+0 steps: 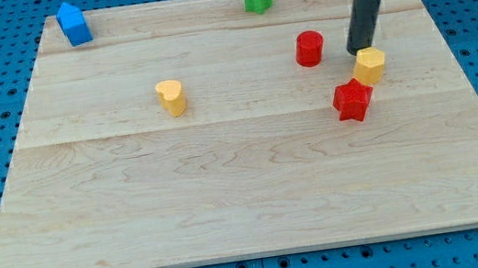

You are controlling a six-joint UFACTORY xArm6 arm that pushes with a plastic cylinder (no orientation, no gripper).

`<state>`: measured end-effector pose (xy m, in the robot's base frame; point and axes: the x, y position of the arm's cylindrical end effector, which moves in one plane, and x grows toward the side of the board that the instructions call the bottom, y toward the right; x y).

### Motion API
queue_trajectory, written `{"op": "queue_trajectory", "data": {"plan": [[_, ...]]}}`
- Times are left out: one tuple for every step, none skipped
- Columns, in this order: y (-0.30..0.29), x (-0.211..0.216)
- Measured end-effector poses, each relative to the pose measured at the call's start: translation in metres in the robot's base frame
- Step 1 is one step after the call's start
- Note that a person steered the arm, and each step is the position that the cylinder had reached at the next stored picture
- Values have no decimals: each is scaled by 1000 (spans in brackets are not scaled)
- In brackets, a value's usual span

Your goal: Slide yellow hexagon to center

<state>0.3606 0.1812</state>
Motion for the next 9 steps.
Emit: {"op": "queue_trajectory", "data": {"plan": [[1,17],[1,19],[32,20],[53,41],[40,54],[-14,28],[-79,9],[-83,12],[-24,16]]}}
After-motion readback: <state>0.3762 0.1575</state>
